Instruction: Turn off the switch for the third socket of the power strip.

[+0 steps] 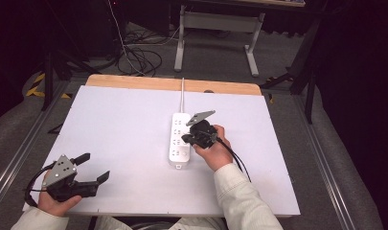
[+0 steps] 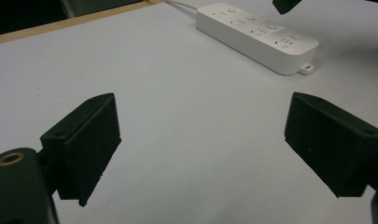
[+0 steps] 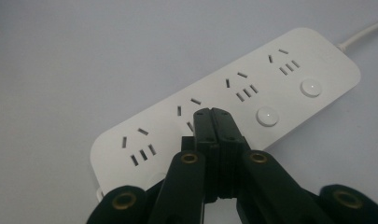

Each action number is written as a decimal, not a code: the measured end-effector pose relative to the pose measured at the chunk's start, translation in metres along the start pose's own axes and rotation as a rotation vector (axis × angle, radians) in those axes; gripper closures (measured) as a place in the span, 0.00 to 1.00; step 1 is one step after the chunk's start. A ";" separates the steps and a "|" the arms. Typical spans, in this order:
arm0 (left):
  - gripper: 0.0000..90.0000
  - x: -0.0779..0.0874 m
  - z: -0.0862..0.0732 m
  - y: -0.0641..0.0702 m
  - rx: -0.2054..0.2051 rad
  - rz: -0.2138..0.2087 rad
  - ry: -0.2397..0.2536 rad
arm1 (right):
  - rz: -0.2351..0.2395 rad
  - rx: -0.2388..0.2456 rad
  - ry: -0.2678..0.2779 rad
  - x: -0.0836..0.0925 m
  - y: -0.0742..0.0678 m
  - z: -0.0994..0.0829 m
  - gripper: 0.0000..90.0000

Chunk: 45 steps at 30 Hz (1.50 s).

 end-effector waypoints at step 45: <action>0.12 -0.001 -0.001 0.001 0.003 0.000 -0.004 | -0.085 0.041 -0.086 -0.019 0.002 -0.010 1.00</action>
Point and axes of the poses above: each handheld gripper's, and its own axes: x roughly backward along the jaws, z roughly out of its top, y roughly to its right, the point moved 10 cm from there along -x, roughly forward along the jaws, and after that the axes turned 6 degrees about x, right-handed, at the moved point
